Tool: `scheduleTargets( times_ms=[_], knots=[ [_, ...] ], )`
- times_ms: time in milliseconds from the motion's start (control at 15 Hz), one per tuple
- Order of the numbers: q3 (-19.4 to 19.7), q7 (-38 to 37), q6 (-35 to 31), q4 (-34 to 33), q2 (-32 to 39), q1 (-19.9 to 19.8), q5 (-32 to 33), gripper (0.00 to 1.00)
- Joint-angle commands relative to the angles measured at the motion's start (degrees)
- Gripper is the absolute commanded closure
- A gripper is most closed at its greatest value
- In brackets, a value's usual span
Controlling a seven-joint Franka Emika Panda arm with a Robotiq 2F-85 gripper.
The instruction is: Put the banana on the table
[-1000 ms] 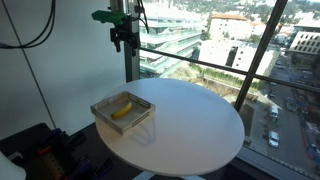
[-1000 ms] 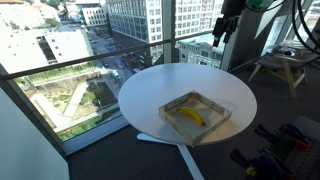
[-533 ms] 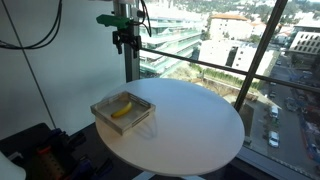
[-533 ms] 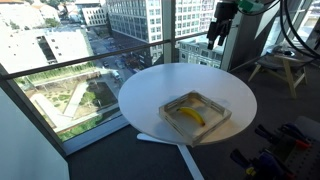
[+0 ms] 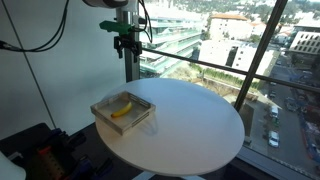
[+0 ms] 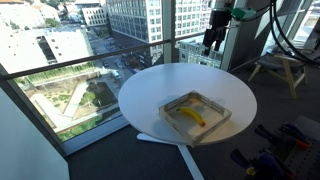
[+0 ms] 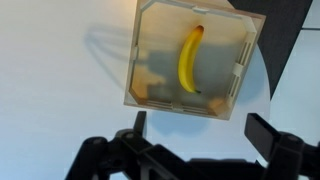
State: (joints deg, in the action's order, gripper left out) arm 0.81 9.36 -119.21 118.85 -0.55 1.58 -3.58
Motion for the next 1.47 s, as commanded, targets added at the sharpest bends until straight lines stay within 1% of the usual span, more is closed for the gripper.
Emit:
scheduleTargets(
  times_ms=[0, 1200, 1400],
  knots=[
    [-0.5, 0.3, 0.5, -2.5, 2.5, -0.4, -0.7, 0.00],
    [-1.2, -3.3, -2.6, -1.0, 8.2, -0.1, 3.8, 0.00],
    [-1.4, -3.9, -4.4, -0.4, 9.2, 0.2, 5.5, 0.00]
  ],
)
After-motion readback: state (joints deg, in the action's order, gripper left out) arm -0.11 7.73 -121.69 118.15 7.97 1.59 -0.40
